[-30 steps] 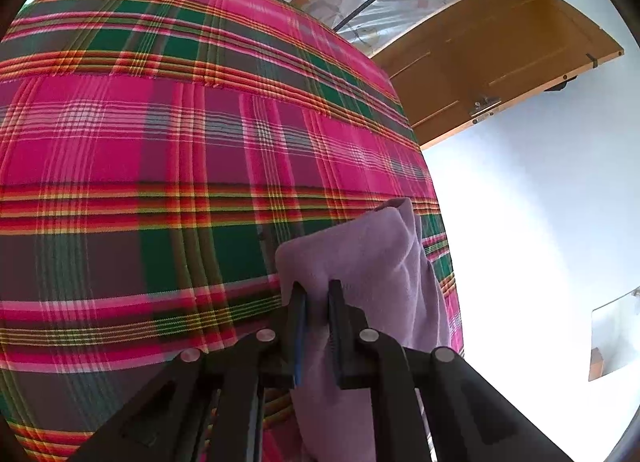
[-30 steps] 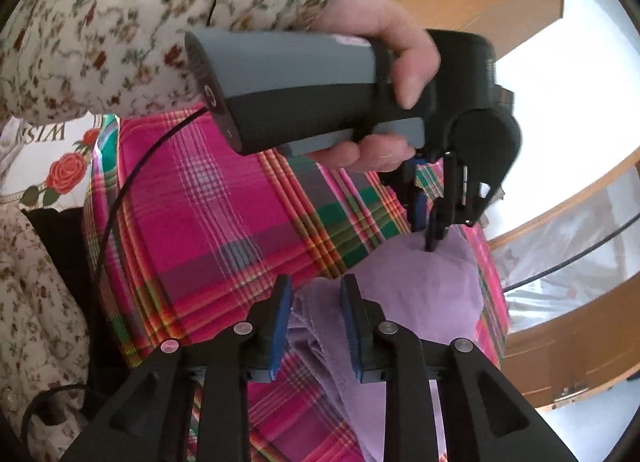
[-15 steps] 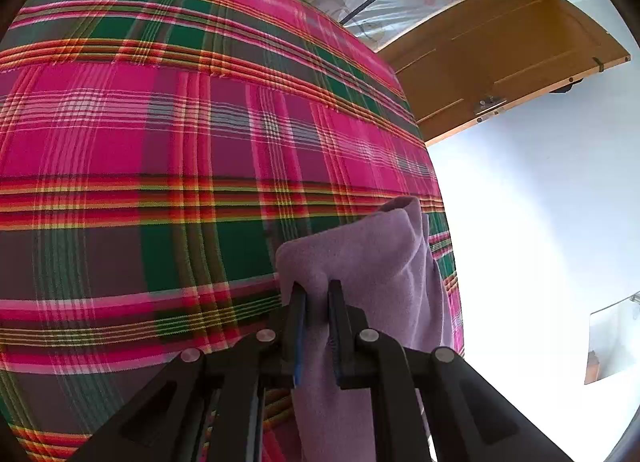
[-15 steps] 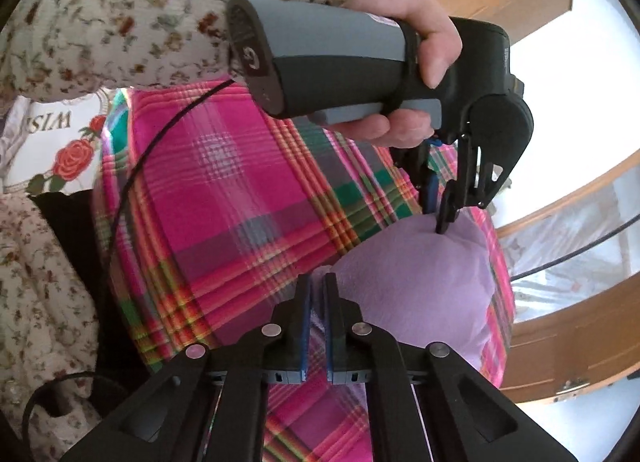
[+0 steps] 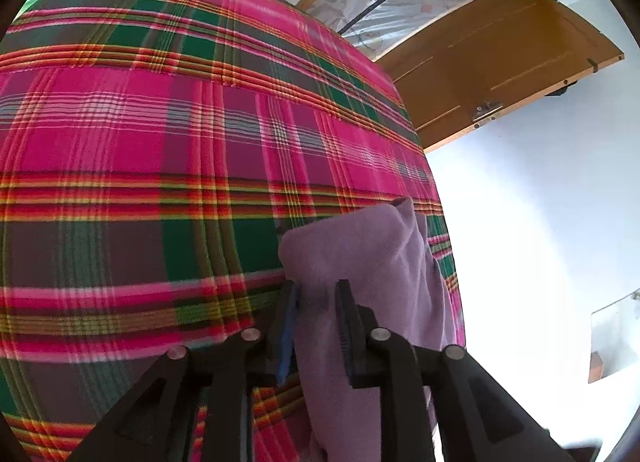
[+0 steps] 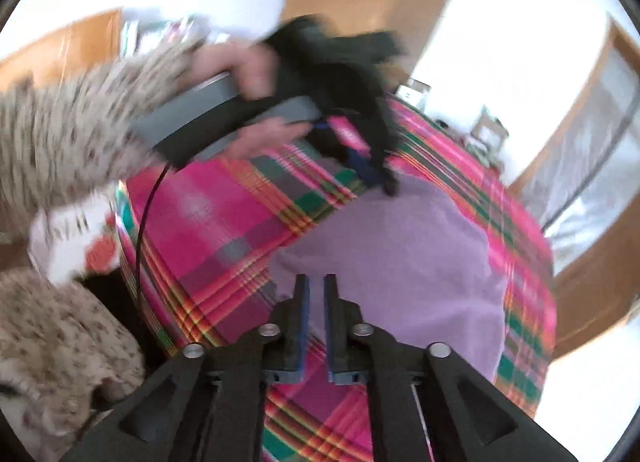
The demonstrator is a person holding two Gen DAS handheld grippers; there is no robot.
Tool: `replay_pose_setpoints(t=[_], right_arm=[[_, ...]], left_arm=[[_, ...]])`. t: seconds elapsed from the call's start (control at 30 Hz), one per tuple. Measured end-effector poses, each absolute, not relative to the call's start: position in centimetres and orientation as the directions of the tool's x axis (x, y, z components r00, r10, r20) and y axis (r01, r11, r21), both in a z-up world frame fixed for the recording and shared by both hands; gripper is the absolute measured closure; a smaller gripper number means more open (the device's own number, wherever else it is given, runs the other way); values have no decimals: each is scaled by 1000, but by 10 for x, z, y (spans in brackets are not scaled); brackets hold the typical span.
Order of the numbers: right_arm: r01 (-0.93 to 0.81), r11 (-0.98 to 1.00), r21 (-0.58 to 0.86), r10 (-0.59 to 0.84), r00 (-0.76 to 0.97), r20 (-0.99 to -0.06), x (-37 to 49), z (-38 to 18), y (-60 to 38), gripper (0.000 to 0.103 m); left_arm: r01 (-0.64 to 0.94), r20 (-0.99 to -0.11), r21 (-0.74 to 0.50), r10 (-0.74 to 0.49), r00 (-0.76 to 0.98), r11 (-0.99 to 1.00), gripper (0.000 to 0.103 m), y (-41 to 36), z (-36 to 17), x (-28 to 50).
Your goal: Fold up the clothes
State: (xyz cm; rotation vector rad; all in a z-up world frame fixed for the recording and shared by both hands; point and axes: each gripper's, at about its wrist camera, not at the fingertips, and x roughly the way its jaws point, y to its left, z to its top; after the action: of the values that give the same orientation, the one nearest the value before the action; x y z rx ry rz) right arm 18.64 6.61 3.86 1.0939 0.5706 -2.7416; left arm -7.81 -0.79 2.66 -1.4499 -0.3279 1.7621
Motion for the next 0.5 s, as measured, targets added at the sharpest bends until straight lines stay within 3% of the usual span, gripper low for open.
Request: replay_pose_setpoints(t=[0.13,0.23,0.5], right_arm=[[138,-975,-176,14,-749,-663,185,55,114,80],[36,-991,-125,55,-755,-653,182,57,149,77],[-155,-980,128,13,-684,-730,146,25,242,76]], left_arm=[[-429,-676,-661,736,-15,-616,72,-17,34,-68],[-425,-659,-673,752,-28,-605,65,-23,38,-60],[-395,-690,-663,724,-7,-636,64,-21,26,-55]])
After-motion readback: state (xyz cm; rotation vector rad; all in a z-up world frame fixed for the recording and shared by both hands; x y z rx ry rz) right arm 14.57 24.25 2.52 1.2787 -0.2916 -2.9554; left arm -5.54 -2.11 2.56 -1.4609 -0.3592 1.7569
